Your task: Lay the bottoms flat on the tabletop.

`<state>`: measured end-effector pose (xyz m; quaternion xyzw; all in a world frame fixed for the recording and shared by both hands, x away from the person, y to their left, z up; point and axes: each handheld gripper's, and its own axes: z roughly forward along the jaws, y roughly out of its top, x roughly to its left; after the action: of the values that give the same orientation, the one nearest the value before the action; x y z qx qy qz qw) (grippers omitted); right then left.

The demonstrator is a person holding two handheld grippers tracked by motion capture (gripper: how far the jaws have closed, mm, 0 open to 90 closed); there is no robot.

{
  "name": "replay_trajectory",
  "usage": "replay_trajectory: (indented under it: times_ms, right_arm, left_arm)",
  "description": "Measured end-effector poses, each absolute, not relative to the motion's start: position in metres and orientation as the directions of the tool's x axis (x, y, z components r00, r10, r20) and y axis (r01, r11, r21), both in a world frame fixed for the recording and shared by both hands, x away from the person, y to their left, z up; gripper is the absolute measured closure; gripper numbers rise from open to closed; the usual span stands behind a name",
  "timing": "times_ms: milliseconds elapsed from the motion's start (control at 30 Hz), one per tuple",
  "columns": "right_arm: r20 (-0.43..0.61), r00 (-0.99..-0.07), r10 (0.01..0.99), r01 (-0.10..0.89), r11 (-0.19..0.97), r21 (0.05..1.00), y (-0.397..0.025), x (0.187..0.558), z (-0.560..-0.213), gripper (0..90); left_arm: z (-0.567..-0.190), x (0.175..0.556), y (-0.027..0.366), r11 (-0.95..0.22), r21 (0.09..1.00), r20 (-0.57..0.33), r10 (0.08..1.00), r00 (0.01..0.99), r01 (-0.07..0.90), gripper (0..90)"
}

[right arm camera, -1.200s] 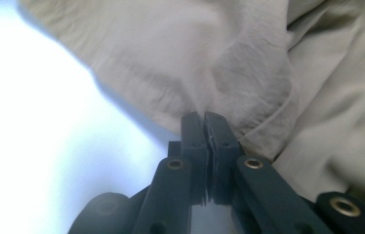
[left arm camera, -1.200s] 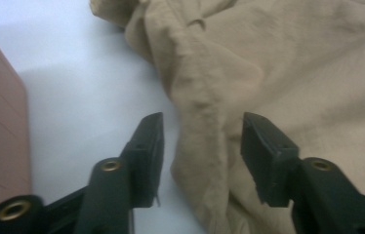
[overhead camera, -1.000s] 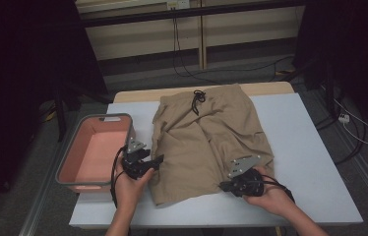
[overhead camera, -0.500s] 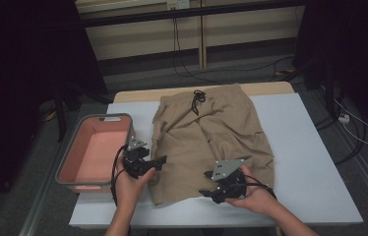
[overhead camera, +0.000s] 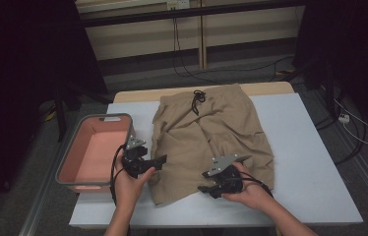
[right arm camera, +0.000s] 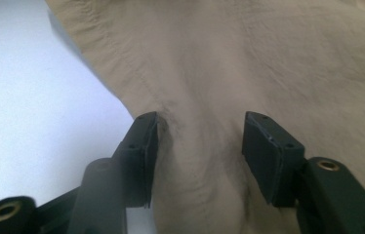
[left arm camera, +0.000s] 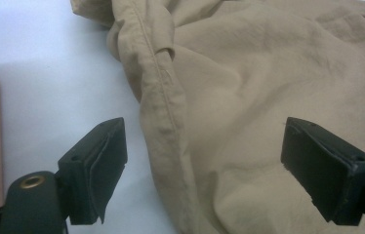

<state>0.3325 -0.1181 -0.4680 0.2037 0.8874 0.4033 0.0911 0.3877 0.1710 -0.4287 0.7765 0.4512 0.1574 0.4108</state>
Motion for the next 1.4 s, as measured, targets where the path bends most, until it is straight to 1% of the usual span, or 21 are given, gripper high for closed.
replay_trajectory:
  times_ms: [67,100,167,233,267,333,433,533,633,733,867,933,967,1033,1100,1200,1267,1333,1400]
  right_arm:
    - [0.009,-0.896,0.444,0.299,0.589,0.751,-0.118,0.333,-0.468,52.4]
    - [0.02,-0.892,0.452,0.312,0.582,0.751,-0.118,0.333,-0.467,56.5]
    - [0.016,-0.885,0.464,0.318,0.582,0.749,-0.118,0.334,-0.466,67.5]
    - [0.014,-0.889,0.458,0.314,0.585,0.748,-0.117,0.334,-0.466,77.5]
    - [0.007,-0.89,0.456,0.309,0.591,0.745,-0.116,0.333,-0.465,78.9]
    - [-0.003,-0.895,0.445,0.297,0.602,0.741,-0.115,0.332,-0.464,86.5]
    - [-0.008,-0.899,0.438,0.295,0.619,0.727,-0.114,0.328,-0.462,87.8]
    - [0.015,-0.912,0.41,0.296,0.632,0.717,-0.112,0.319,-0.459,87.9]
    - [0.031,-0.921,0.389,0.292,0.634,0.716,-0.11,0.306,-0.456,87.9]
    - [0.07,-0.923,0.379,0.312,0.626,0.715,-0.107,0.298,-0.455,88.0]
    - [0.101,-0.934,0.342,0.31,0.642,0.701,-0.101,0.289,-0.455,87.6]
    - [0.09,-0.94,0.329,0.295,0.651,0.7,-0.099,0.287,-0.456,85.9]
    - [0.083,-0.942,0.326,0.288,0.654,0.699,-0.099,0.286,-0.455,82.5]
    - [0.087,-0.937,0.337,0.295,0.636,0.713,-0.1,0.288,-0.454,71.1]
    - [0.071,-0.93,0.361,0.298,0.627,0.72,-0.104,0.291,-0.45,65.2]
    - [0.081,-0.913,0.399,0.322,0.586,0.743,-0.114,0.298,-0.441,54.9]
    - [0.09,-0.902,0.423,0.338,0.559,0.757,-0.121,0.304,-0.435,53.9]
    - [0.083,-0.89,0.448,0.343,0.539,0.77,-0.128,0.309,-0.43,49.9]
    - [0.059,-0.878,0.475,0.34,0.534,0.774,-0.134,0.314,-0.426,48.6]
  left_arm:
    - [-0.429,0.388,0.171,-0.255,0.779,-0.127,0.829,0.544,0.572,17.2]
    - [-0.429,0.388,0.171,-0.253,0.779,-0.132,0.829,0.544,0.574,16.9]
    - [-0.429,0.388,0.171,-0.241,0.781,-0.143,0.829,0.54,0.576,16.1]
    - [-0.429,0.388,0.17,-0.242,0.783,-0.138,0.831,0.538,0.574,15.6]
    - [-0.428,0.388,0.17,-0.241,0.783,-0.137,0.832,0.537,0.573,15.3]
    - [-0.428,0.388,0.171,-0.239,0.786,-0.137,0.832,0.538,0.57,15.0]
    - [-0.429,0.388,0.171,-0.237,0.785,-0.139,0.833,0.536,0.572,14.5]
    - [-0.429,0.389,0.17,-0.252,0.783,-0.128,0.829,0.544,0.569,14.7]
    - [-0.429,0.389,0.17,-0.239,0.788,-0.137,0.83,0.54,0.567,14.6]
    - [-0.428,0.389,0.17,-0.247,0.786,-0.129,0.831,0.54,0.567,14.5]
    - [-0.427,0.389,0.17,-0.249,0.786,-0.124,0.833,0.539,0.565,14.5]
    - [-0.428,0.389,0.17,-0.249,0.786,-0.124,0.833,0.539,0.566,14.5]
    - [-0.428,0.389,0.17,-0.251,0.785,-0.122,0.834,0.539,0.566,14.6]
    - [-0.428,0.389,0.171,-0.255,0.784,-0.12,0.832,0.541,0.566,14.5]
    - [-0.427,0.389,0.171,-0.256,0.785,-0.12,0.831,0.543,0.565,14.6]
    - [-0.426,0.389,0.17,-0.26,0.788,-0.115,0.828,0.549,0.558,14.6]
    - [-0.426,0.388,0.169,-0.261,0.789,-0.115,0.827,0.551,0.556,14.6]
    - [-0.426,0.388,0.168,-0.26,0.789,-0.118,0.825,0.552,0.557,14.6]
    - [-0.426,0.388,0.168,-0.264,0.787,-0.116,0.825,0.554,0.558,14.6]
